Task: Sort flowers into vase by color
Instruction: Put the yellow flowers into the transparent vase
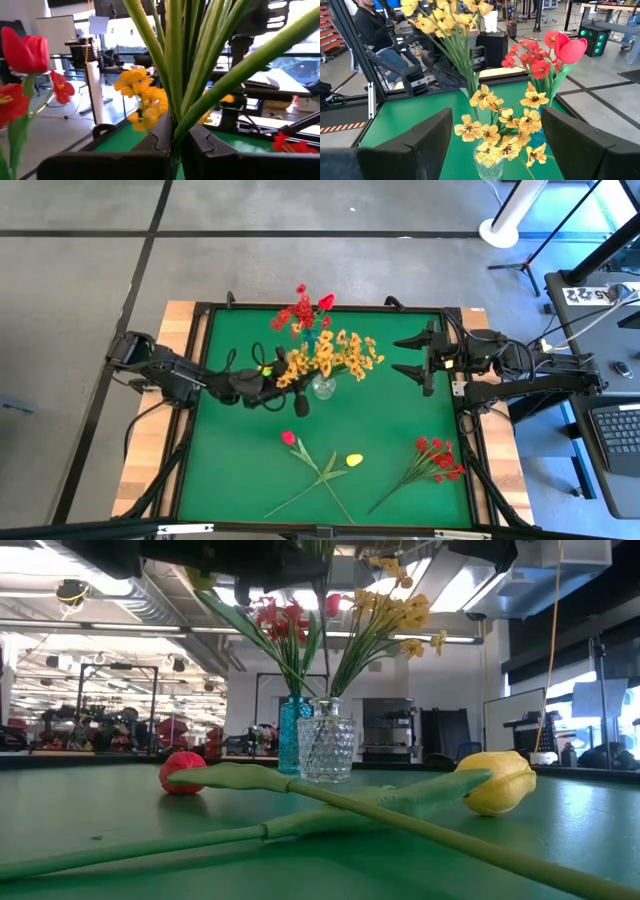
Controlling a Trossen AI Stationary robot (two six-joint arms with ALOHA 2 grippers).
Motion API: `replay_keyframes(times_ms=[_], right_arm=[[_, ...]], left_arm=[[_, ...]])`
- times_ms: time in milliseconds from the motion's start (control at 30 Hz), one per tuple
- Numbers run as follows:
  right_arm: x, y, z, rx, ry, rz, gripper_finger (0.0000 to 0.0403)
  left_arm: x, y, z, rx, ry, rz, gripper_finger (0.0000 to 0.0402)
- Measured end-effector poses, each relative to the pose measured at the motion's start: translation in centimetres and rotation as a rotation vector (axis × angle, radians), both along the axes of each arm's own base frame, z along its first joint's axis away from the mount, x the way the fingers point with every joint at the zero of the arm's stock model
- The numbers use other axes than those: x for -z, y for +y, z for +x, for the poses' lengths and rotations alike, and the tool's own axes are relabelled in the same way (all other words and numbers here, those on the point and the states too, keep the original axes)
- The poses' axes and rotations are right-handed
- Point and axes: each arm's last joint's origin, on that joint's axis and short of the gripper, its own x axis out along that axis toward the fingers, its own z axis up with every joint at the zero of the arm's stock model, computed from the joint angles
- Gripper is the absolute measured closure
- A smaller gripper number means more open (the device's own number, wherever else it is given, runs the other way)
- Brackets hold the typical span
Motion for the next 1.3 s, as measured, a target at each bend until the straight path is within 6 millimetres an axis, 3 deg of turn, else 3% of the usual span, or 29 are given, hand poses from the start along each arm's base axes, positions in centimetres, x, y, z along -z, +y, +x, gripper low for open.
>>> replay_keyframes(times_ms=[233, 567, 833, 1000, 1300], right_arm=[[0.1, 0.0, 0.2, 0.0, 0.01, 0.001, 0.01], [0.1, 0.0, 0.2, 0.0, 0.013, 0.001, 0.01], [0.2, 0.0, 0.2, 0.0, 0.013, 0.001, 0.01], [0.2, 0.0, 0.2, 0.001, 0.013, 0.005, 0.01], [0.1, 0.0, 0.2, 0.001, 0.012, 0.007, 0.01]], left_arm=[[0.4, 0.7, 0.3, 0.027, 0.027, 0.006, 0.0389], [3.7, 1.6, 1.6, 0.003, 0.115, -0.014, 0.0388], [3.7, 1.3, 1.7, 0.012, 0.114, -0.013, 0.0382], [4.2, 1.0, 1.6, 0.017, 0.164, -0.009, 0.0346], [4.9, 0.9, 1.5, -0.004, 0.208, -0.072, 0.0248]])
